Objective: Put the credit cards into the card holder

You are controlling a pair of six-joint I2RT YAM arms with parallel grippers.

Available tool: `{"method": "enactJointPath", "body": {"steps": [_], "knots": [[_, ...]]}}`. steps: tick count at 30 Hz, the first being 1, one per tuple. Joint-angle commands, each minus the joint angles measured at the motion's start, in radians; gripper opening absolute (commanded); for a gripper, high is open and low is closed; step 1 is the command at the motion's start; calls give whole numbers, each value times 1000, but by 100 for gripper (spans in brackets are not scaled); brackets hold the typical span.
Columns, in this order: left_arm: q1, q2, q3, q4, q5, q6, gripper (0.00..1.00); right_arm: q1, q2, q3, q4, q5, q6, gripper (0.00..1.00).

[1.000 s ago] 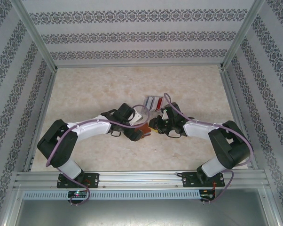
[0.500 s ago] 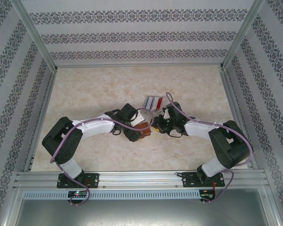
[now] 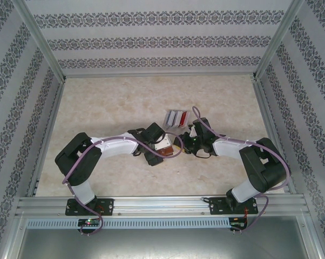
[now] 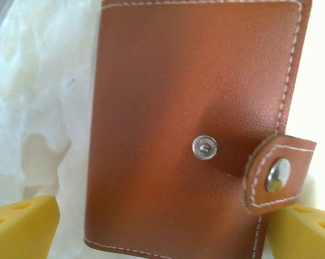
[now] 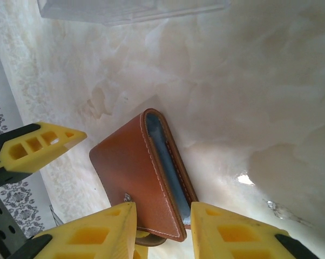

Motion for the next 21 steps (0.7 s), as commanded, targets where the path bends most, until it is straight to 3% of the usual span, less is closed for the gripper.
{"method": "enactJointPath", "body": {"steps": [1, 7, 13, 21], "knots": [[1, 32, 35, -32, -58, 4, 93, -14, -14, -20, 4, -20, -17, 33], [14, 38, 74, -68, 10, -18, 68, -28, -20, -26, 0, -29, -29, 32], [20, 40, 98, -88, -39, -3, 58, -32, -21, -33, -2, -28, -37, 30], [20, 68, 126, -104, -126, 15, 53, -35, -27, -33, -21, -14, -54, 31]]}}
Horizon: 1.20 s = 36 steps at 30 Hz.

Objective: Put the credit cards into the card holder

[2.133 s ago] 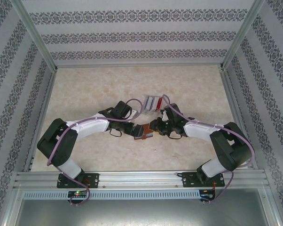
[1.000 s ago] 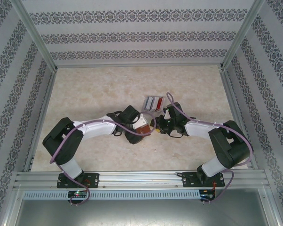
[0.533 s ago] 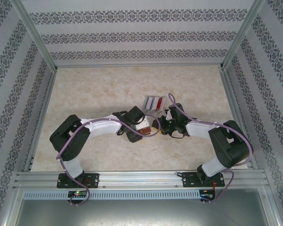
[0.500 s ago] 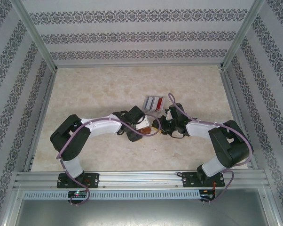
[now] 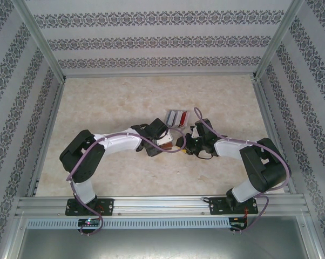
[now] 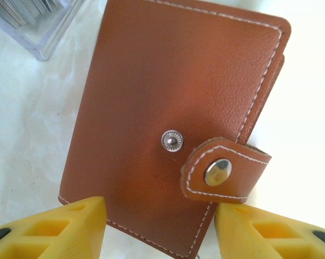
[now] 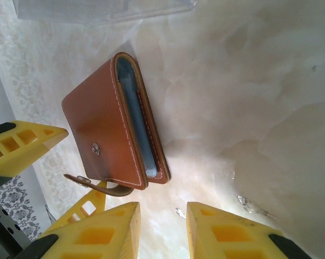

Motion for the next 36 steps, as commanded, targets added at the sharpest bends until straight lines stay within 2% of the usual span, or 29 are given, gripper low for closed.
{"method": "enactJointPath", "body": {"steps": [1, 5, 10, 12, 17, 18, 19, 20, 21, 22, 24, 26, 27, 30, 32, 36], "knots": [[11, 14, 26, -42, -60, 18, 50, -9, -23, -12, -15, -3, -25, 31], [11, 3, 33, -34, -103, 28, 29, -9, -19, -18, -10, -4, -23, 31], [11, -25, 36, -15, -121, 51, 13, -10, -19, -26, -7, 1, -23, 31], [12, -26, 42, -16, -122, 61, 0, -10, -21, -29, -7, 4, -24, 31], [12, -6, 54, -30, -129, 82, 0, -8, -27, -43, 1, 10, -17, 33], [13, -9, 51, -33, -128, 80, 1, -9, -31, -49, 11, 10, -9, 34], [19, -17, 42, -28, -119, 68, 19, -6, -34, -58, 27, 6, 7, 36], [29, -34, 26, -17, -100, 43, 46, -1, -36, -65, 45, 0, 22, 36], [45, -50, 17, -6, -75, 11, 58, 7, -34, -65, 59, -6, 36, 37], [68, -69, 15, -5, -29, -26, 63, 17, -30, -59, 74, -15, 47, 37], [113, -91, 18, -2, 54, -101, 63, 39, -25, -40, 89, -20, 64, 37], [150, -83, 39, 2, 62, -172, 60, 60, -24, -25, 84, 8, 81, 37], [167, -71, 54, -5, 69, -205, 58, 63, -24, -22, 83, 22, 94, 38], [236, -31, 101, -13, 195, -296, 49, 74, -6, -13, 120, 39, 157, 40], [283, -16, 114, 3, 266, -370, 49, 88, 8, 1, 152, 35, 209, 44], [306, 1, 105, 61, 288, -477, 51, 137, 26, 57, 119, 63, 323, 52]]}}
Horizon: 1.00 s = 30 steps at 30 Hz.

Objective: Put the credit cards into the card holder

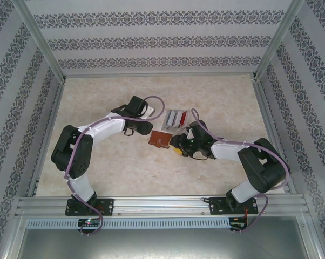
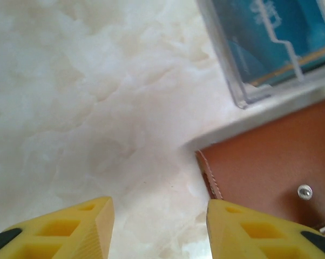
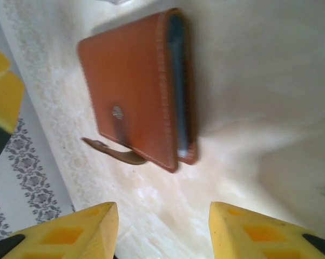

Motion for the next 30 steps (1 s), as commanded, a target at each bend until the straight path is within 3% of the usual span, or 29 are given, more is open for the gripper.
{"method": "enactJointPath", "body": {"steps": [1, 5, 10, 16, 27, 30], "knots": [[7, 32, 2, 59, 82, -176, 52, 49, 19, 67, -19, 60, 155, 55], [52, 85, 2, 88, 161, -347, 56, 109, 40, 141, -150, 179, 248, 66], [74, 176, 5, 150, 327, -471, 54, 169, 74, 291, -422, 412, 189, 67], [74, 184, -30, 159, 306, -503, 48, 214, 164, 470, -589, 537, 62, 66], [159, 49, -170, 210, 292, -568, 47, 321, 326, 684, -762, 730, -156, 50], [181, 25, -195, 221, 293, -574, 49, 334, 355, 694, -749, 758, -227, 39]]}}
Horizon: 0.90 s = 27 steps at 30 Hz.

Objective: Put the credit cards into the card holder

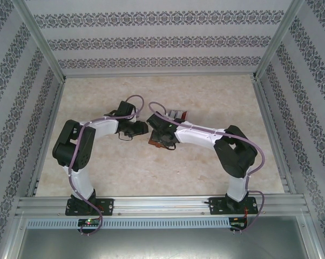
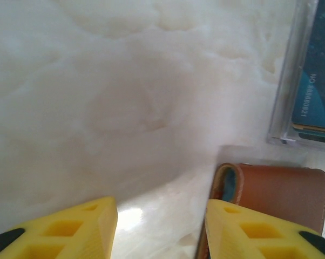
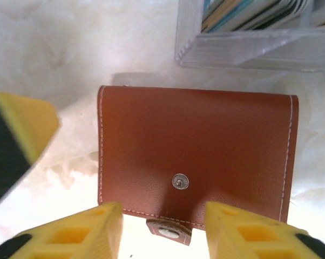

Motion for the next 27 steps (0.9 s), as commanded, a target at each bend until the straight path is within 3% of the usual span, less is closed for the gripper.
{"method": "enactJointPath", "body": {"steps": [1, 5, 10, 14, 17, 19, 25, 27], "knots": [[36, -39, -30, 11, 2, -31, 49, 16, 38, 19, -33, 66, -132, 34], [50, -79, -68, 25, -2, -34, 49, 22, 41, 19, 8, -23, -290, 17], [50, -159, -91, -6, 14, -8, 50, 40, -113, -123, 123, -159, -559, 1], [39, -248, -141, 5, 36, 27, 54, 31, -256, -246, 129, -339, -847, 3], [-16, -288, -158, -2, 48, 88, 57, 19, -332, -335, 74, -286, -978, 5], [-86, -298, -168, 10, 42, 131, 60, -24, -372, -378, 53, -211, -967, 9], [-234, -285, -218, 112, 42, 207, 63, -210, -497, -477, -21, 14, -721, 9], [-276, -279, -237, 180, 44, 212, 63, -264, -565, -527, -36, 72, -633, 18]]}}
